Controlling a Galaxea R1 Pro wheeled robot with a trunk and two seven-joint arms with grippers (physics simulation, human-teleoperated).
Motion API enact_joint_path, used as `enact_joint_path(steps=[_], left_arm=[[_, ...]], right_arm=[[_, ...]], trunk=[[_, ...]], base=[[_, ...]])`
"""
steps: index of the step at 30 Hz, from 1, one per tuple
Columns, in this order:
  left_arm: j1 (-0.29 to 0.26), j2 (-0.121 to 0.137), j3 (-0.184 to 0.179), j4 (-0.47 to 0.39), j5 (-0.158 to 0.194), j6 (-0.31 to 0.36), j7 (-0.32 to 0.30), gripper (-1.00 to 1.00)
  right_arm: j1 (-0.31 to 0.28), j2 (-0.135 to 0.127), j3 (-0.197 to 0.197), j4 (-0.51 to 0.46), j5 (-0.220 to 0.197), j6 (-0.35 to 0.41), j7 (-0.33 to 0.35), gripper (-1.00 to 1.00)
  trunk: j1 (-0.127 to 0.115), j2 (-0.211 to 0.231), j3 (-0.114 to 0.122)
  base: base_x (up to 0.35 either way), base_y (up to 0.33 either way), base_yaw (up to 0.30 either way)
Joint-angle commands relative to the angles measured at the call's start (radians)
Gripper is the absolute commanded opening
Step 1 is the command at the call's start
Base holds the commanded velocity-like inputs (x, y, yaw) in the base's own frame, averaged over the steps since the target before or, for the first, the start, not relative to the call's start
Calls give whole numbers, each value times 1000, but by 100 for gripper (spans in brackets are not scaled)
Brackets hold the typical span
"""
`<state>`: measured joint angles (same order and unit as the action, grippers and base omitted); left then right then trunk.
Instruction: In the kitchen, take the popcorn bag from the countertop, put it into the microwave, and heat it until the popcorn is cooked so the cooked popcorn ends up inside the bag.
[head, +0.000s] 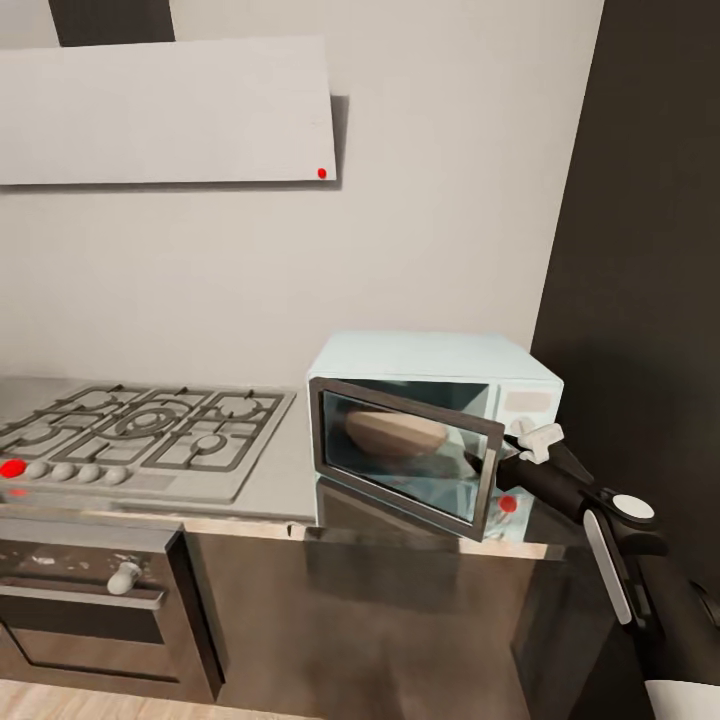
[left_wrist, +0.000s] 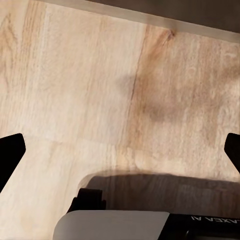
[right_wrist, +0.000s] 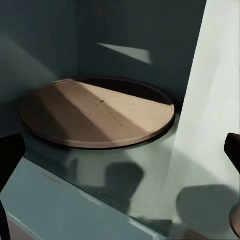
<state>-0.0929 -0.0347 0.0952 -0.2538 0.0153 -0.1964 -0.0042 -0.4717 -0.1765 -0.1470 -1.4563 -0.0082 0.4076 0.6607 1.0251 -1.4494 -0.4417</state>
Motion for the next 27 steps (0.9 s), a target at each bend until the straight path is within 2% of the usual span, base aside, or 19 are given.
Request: enact_joint_path(steps=[1,14,19,27], left_arm=[[-1,-1,5,1,2,-4,0,100],[-1,-1,3,1,2,-3,0,100],[-1,-1,3,1,2,-3,0,100],[-1,-2,3,1,2,-3,0,100]], right_arm=[[-1,0,-2,-1,-1,8,4,100],[0,2,4,-10,-1,9,6,100],[2,3,5,-12,-1,9,5,100],[2,3,4,-9,-1,9,4,100]], trunk=[[0,-1,-1],[0,-1,-1],[0,-1,2],[0,-1,3]], base=[[0,0,10],[-83,51,3],[-3,0,120],[-123,22,12]])
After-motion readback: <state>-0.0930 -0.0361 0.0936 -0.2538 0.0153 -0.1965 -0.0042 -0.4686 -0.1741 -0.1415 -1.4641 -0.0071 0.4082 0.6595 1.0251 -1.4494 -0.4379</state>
